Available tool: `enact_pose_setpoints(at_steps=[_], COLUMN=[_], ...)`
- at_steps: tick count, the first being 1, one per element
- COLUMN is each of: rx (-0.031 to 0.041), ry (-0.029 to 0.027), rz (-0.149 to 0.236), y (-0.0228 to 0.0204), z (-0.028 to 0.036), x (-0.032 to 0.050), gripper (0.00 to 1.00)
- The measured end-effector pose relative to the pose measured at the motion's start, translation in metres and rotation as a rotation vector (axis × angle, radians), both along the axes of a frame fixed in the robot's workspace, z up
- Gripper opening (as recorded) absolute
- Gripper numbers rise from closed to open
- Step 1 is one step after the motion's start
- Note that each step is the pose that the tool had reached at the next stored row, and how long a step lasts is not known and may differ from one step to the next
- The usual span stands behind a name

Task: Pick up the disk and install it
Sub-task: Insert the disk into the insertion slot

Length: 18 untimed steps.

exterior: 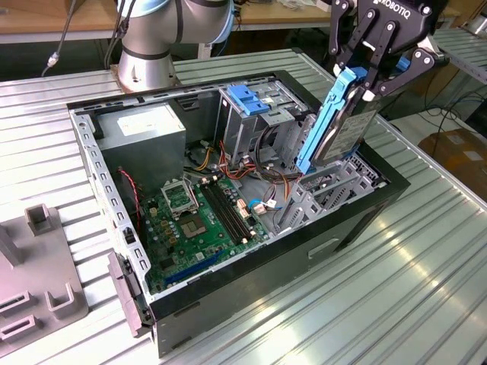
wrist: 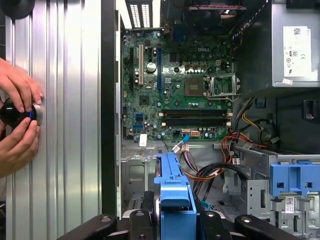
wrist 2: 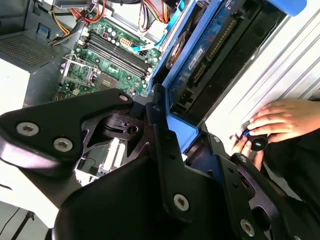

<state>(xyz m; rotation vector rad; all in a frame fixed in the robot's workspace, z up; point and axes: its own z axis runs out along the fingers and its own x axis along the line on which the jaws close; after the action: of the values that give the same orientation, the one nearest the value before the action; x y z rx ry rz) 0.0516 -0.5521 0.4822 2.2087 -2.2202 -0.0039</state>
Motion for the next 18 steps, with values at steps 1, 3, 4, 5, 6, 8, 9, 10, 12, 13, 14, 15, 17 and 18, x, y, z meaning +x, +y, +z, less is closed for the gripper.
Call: enact_pose_setpoints(at_steps=[1, 3, 4, 5, 6, 8, 9, 10, 12, 13, 14, 15, 17, 18], rx=[0.0001, 0.0, 0.0001, 0.0004, 0.0007, 0.0021, 0.0046, 0.0066, 0.0099, 0.0104, 0.0105, 0.0105, 0.0106, 0.0105], ry=[0.0, 0.0, 0.0, -0.0001, 0.0, 0.0, 0.0, 0.0, -0.0001, 0.0, -0.0002, -0.0003, -0.0002, -0.0002], rz=[0.0, 0.0, 0.0, 0.0, 0.0, 0.0, 0.0, 0.0, -0.003, -0.013, -0.038, -0.062, -0.033, -0.032], y=[0.0, 0.0, -0.0001, -0.0007, -0.0014, -0.0034, -0.0052, -0.0063, -0.0086, -0.0091, -0.0092, -0.0094, -0.0107, -0.0108], z=[0.0, 0.0, 0.0, 0.0, -0.0001, -0.0003, -0.0007, -0.0009, -0.0022, -0.0037, -0.0072, -0.0186, -0.0284, -0.0287], x=[0.0, 0.0001, 0.0006, 0.0016, 0.0025, 0.0042, 0.0056, 0.0066, 0.0087, 0.0093, 0.0151, 0.0206, 0.0195, 0.0194], gripper=[0.37, 0.37, 0.37, 0.37, 0.37, 0.37, 0.37, 0.37, 0.37, 0.37, 0.37, 0.37, 0.37, 0.37])
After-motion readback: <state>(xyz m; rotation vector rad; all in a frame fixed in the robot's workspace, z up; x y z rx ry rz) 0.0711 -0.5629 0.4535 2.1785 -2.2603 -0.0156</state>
